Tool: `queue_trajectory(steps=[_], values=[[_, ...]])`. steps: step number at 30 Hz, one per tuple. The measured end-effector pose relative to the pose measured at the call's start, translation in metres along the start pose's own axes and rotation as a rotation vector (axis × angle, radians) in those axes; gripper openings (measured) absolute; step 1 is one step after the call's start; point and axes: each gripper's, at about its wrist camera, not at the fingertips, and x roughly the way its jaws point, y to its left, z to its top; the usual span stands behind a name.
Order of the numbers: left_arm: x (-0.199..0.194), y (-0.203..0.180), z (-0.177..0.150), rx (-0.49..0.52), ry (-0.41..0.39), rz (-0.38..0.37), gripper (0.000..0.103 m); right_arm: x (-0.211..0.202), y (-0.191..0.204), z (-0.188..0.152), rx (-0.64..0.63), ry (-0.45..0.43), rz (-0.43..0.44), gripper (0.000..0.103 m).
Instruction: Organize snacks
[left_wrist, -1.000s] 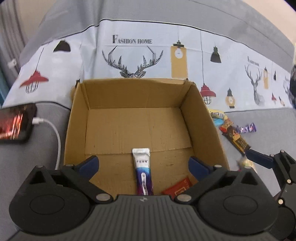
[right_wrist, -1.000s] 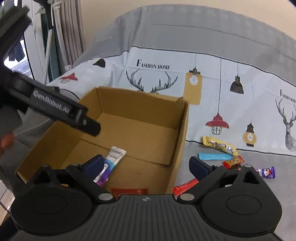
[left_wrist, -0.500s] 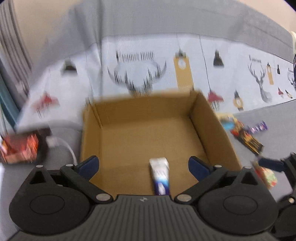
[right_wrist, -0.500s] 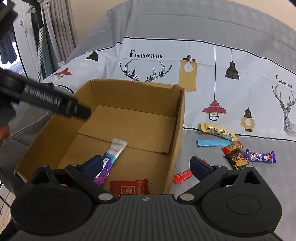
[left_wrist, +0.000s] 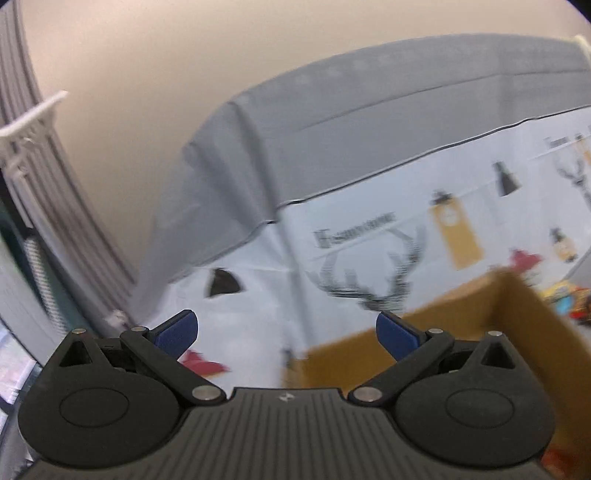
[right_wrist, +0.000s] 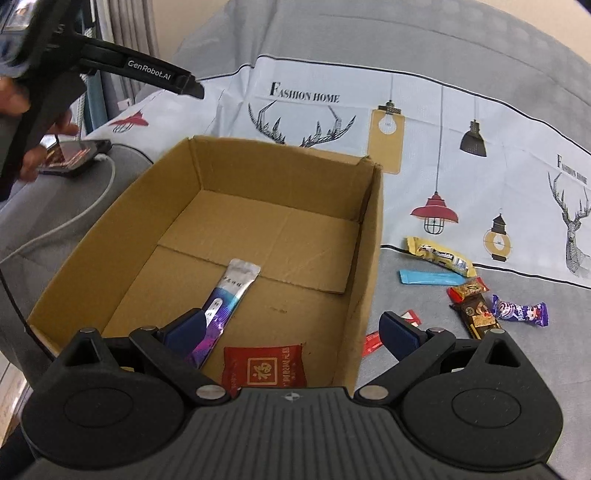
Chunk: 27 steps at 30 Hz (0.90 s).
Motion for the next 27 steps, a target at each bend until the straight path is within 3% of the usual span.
queue_trajectory(steps=[7, 15, 22, 27], values=[[0.038, 0.024, -0.028, 0.002, 0.071, 0.086, 0.103, 0.004, 0.019, 0.002, -0.048, 0.017, -0.003, 0.1], [0.054, 0.029, -0.038, -0.008, 0.085, 0.075, 0.103, 0.005, 0.03, 0.005, -0.067, 0.023, -0.015, 0.1], [0.02, 0.039, -0.02, -0.096, 0.03, 0.067, 0.103, -0.006, 0.026, 0.007, -0.06, 0.008, -0.029, 0.1], [-0.027, 0.031, -0.01, -0.189, 0.043, -0.007, 0.103, -0.024, 0.015, 0.001, -0.01, -0.01, -0.048, 0.1]])
